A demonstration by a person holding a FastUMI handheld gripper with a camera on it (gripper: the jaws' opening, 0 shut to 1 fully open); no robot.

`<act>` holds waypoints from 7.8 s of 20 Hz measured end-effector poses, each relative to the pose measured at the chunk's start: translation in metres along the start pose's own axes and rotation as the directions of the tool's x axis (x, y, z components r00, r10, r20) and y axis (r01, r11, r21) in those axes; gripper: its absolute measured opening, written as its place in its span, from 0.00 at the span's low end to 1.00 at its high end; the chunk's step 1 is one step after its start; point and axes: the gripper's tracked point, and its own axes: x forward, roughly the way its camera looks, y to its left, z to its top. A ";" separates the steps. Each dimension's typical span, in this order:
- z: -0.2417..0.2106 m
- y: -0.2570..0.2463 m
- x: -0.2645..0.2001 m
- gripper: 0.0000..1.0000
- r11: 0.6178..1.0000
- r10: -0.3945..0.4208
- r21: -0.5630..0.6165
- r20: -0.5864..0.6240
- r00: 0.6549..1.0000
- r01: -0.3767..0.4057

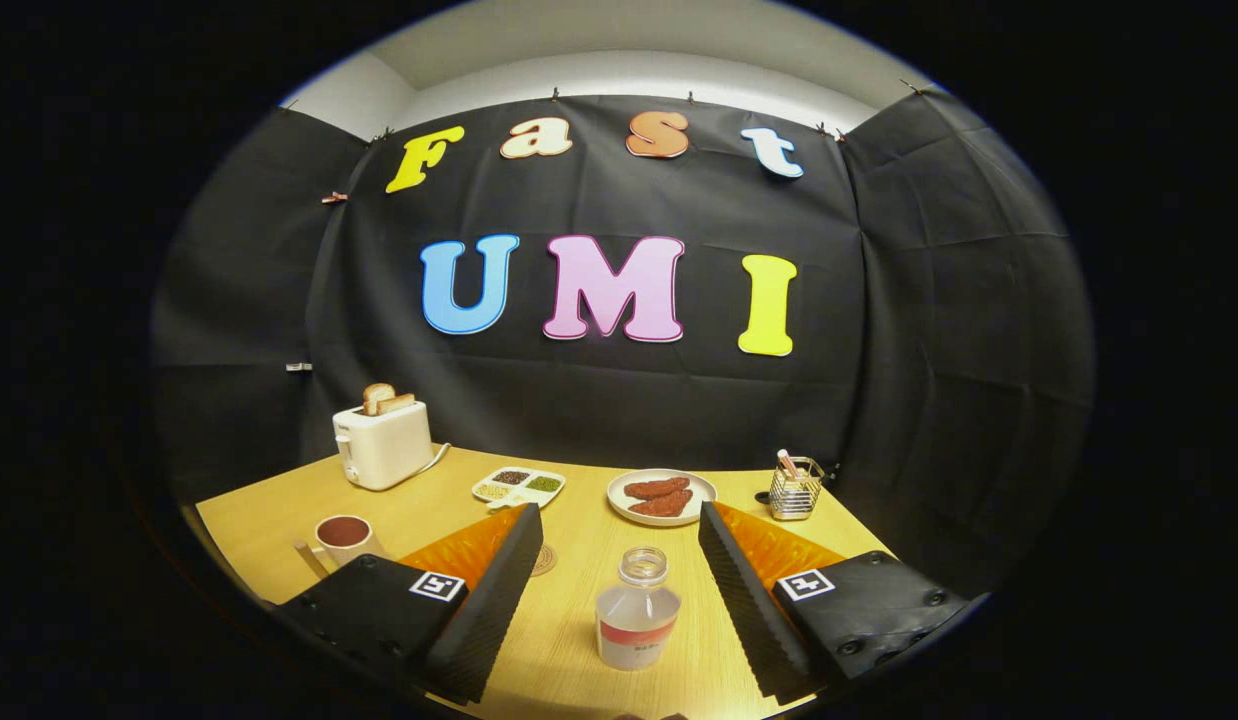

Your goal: Take the bottle from table, then pour the juice into the cup, finally place the bottle on the coaster

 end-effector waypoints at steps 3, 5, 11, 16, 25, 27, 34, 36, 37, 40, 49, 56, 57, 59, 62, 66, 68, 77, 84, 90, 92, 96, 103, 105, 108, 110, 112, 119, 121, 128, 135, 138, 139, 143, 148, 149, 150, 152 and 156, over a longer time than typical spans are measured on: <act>-0.024 -0.008 0.014 0.97 1.000 -0.015 -0.002 -0.014 1.000 0.015; -0.044 -0.008 0.021 0.97 1.000 -0.011 0.012 -0.047 0.999 0.012; -0.081 -0.008 0.034 0.97 0.997 -0.022 0.073 -0.083 0.996 0.028; -0.114 -0.012 0.038 0.97 0.993 -0.046 0.104 -0.130 0.990 0.060; -0.135 -0.017 0.048 0.99 0.990 -0.069 0.110 -0.170 0.983 0.088; -0.133 -0.015 0.049 0.96 0.991 -0.067 0.104 -0.160 0.985 0.084; -0.129 0.004 0.047 0.77 1.000 0.008 0.021 -0.163 0.987 -0.005; -0.128 0.005 0.047 0.75 1.000 0.020 -0.014 -0.177 0.984 -0.023; -0.123 0.007 0.048 0.75 0.999 0.028 -0.034 -0.175 0.984 -0.034; -0.097 0.015 0.053 0.75 0.993 0.044 -0.101 -0.148 0.988 -0.059; -0.036 0.069 0.078 0.75 0.926 0.092 -0.354 -0.132 0.987 -0.134; -0.024 0.125 0.085 0.75 0.827 0.130 -0.530 -0.146 0.981 -0.188; -0.027 0.131 0.085 0.75 0.812 0.136 -0.549 -0.155 0.979 -0.199; -0.029 0.140 0.085 0.75 0.773 0.138 -0.600 -0.161 0.977 -0.208; -0.040 0.153 0.091 0.75 0.715 0.146 -0.654 -0.206 0.968 -0.247; -0.042 0.168 0.094 0.75 0.624 0.158 -0.735 -0.213 0.964 -0.264; -0.046 0.178 0.093 0.75 0.563 0.169 -0.779 -0.217 0.961 -0.275; -0.062 0.222 0.099 0.75 0.303 0.222 -0.904 -0.240 0.945 -0.301; -0.075 0.241 0.108 0.75 0.122 0.272 -0.947 -0.256 0.928 -0.297; -0.084 0.252 0.109 0.75 0.010 0.296 -0.959 -0.267 0.917 -0.282; -0.091 0.252 0.109 0.75 -0.023 0.294 -0.957 -0.283 0.913 -0.290; -0.095 0.253 0.110 0.75 -0.082 0.294 -0.958 -0.285 0.912 -0.273; -0.094 0.255 0.121 0.75 -0.204 0.311 -0.953 -0.278 0.909 -0.222; -0.095 0.254 0.121 0.75 -0.221 0.312 -0.950 -0.281 0.908 -0.219; -0.094 0.257 0.122 0.75 -0.271 0.328 -0.943 -0.281 0.902 -0.195; -0.094 0.259 0.122 0.75 -0.302 0.337 -0.936 -0.281 0.899 -0.179; -0.093 0.259 0.122 0.75 -0.319 0.343 -0.933 -0.277 0.898 -0.167; -0.087 0.259 0.129 0.75 -0.375 0.338 -0.917 -0.272 0.901 -0.136; -0.088 0.260 0.129 0.75 -0.392 0.342 -0.910 -0.278 0.897 -0.132; -0.083 0.265 0.129 0.75 -0.451 0.365 -0.887 -0.280 0.888 -0.094; -0.072 0.267 0.128 0.75 -0.495 0.386 -0.868 -0.263 0.884 -0.042; -0.072 0.266 0.125 0.74 -0.512 0.390 -0.859 -0.263 0.883 -0.030; -0.073 0.268 0.125 0.74 -0.518 0.393 -0.855 -0.263 0.881 -0.025; -0.071 0.275 0.124 0.74 -0.550 0.412 -0.835 -0.262 0.873 0.009; -0.064 0.284 0.125 0.74 -0.568 0.433 -0.822 -0.252 0.866 0.045; -0.065 0.286 0.124 0.74 -0.574 0.434 -0.817 -0.253 0.864 0.049; -0.065 0.287 0.124 0.74 -0.585 0.437 -0.809 -0.256 0.862 0.056; -0.066 0.288 0.124 0.74 -0.608 0.442 -0.791 -0.266 0.857 0.068; -0.064 0.286 0.125 0.75 -0.631 0.441 -0.772 -0.270 0.856 0.082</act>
